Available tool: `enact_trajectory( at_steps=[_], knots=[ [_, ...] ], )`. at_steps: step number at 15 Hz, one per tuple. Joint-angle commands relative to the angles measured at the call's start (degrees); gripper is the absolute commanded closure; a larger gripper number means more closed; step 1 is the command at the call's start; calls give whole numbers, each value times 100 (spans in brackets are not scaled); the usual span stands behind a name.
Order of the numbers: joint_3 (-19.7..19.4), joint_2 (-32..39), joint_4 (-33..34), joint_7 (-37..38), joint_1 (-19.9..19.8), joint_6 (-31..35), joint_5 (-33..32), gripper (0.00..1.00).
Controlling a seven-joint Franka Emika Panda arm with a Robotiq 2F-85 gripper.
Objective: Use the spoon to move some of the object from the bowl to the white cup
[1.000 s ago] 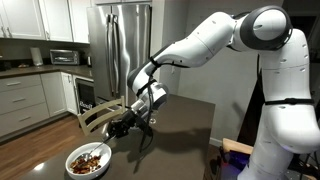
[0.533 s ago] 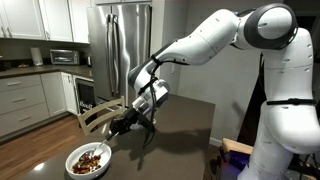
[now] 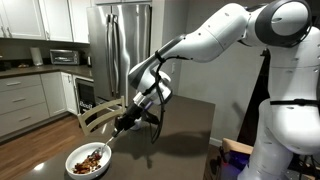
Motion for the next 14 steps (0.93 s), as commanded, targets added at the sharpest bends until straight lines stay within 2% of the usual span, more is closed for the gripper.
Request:
enact_trajectory(
  at_steps=[1, 7, 9, 14],
  knots=[
    [-10, -197, -218, 570, 263, 525, -776, 96],
    [-82, -122, -191, 1359, 436, 365, -1695, 96],
    [-63, -109, -155, 1459, 409, 292, -1763, 96],
    [-8, -67, -27, 1302, 291, -123, -1429, 96]
  ],
)
